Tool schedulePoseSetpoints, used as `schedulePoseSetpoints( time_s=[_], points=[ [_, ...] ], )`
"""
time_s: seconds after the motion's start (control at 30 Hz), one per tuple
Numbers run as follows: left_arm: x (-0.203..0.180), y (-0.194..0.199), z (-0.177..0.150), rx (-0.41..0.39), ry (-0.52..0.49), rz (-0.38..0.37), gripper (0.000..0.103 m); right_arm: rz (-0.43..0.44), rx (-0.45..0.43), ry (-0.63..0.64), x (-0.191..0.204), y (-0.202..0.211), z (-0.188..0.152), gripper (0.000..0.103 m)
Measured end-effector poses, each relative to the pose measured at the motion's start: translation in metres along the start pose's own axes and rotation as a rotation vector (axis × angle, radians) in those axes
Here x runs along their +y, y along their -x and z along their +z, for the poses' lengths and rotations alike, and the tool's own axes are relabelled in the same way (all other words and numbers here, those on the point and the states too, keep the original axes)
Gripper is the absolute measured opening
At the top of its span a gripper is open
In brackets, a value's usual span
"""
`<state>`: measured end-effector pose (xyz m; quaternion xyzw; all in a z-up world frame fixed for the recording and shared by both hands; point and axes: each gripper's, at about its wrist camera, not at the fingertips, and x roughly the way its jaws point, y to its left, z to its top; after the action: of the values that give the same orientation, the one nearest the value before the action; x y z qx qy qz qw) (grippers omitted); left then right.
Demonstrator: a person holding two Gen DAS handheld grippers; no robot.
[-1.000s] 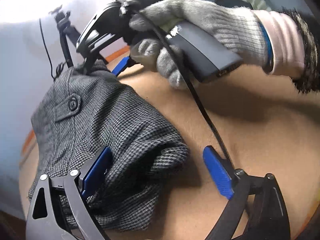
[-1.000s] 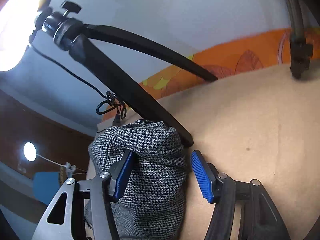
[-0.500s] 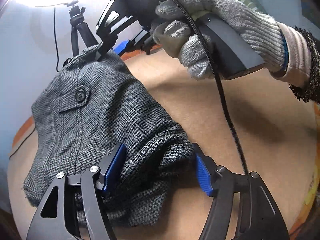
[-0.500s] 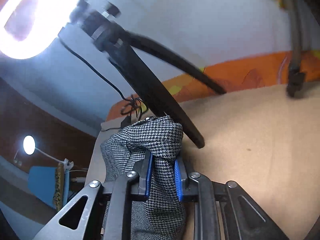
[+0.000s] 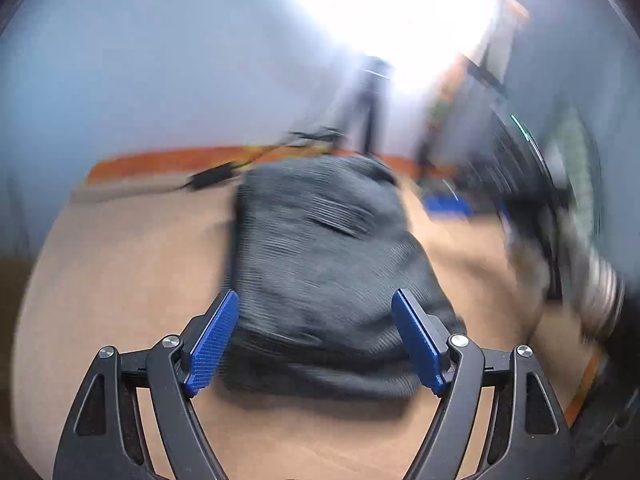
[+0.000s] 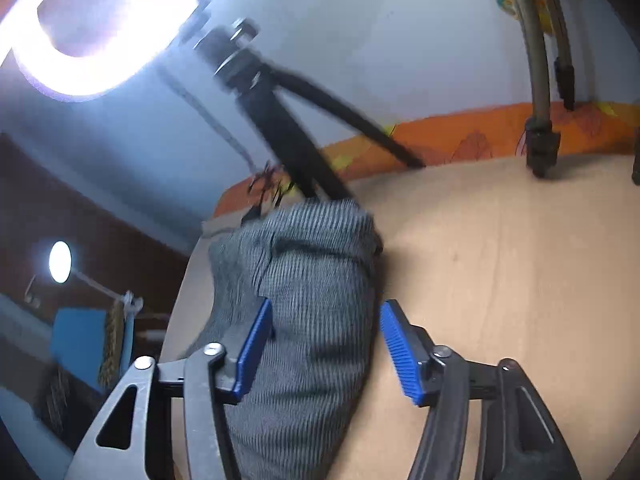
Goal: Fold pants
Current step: 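Grasp the trouser bundle with the left tool while the right tool holds its edge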
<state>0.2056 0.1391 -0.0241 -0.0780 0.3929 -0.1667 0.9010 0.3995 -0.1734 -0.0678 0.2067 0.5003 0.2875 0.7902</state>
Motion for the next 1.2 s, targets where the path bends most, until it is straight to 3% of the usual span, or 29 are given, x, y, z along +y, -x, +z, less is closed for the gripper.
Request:
schedulePoseSetpoints(
  time_s=[0.03,0.13,0.33,0.53,0.77,1.07,1.13,1.2],
  points=[
    [0.018,-0.006,0.006,0.033,0.100,-0.037,0.079,-0.001,0.016,0.013,0.002,-0.003,-0.005,0.062],
    [0.037,-0.026,0.004,0.136,0.265,-0.093,0.080,0.002,0.051,0.014,0.003,-0.014,-0.014,0.062],
    [0.047,-0.049,0.001,0.231,0.380,-0.114,0.080,0.028,0.074,-0.029,-0.007,-0.033,-0.014,0.062],
    [0.045,-0.077,-0.002,0.277,0.350,-0.053,0.080,0.039,0.092,-0.031,-0.009,-0.047,-0.018,0.063],
    [0.036,-0.088,0.002,0.239,0.298,-0.012,0.081,-0.004,0.069,-0.039,-0.012,-0.044,-0.021,0.060],
    [0.018,-0.107,0.008,0.180,0.221,0.015,0.078,0.027,0.088,0.016,0.000,-0.044,-0.023,0.064],
    [0.014,-0.110,0.008,0.163,0.214,0.018,0.070,0.023,0.083,0.028,0.003,-0.046,-0.024,0.060],
    [0.011,-0.114,0.008,0.144,0.222,0.021,0.060,0.014,0.083,0.041,0.008,-0.051,-0.025,0.042]
  ],
)
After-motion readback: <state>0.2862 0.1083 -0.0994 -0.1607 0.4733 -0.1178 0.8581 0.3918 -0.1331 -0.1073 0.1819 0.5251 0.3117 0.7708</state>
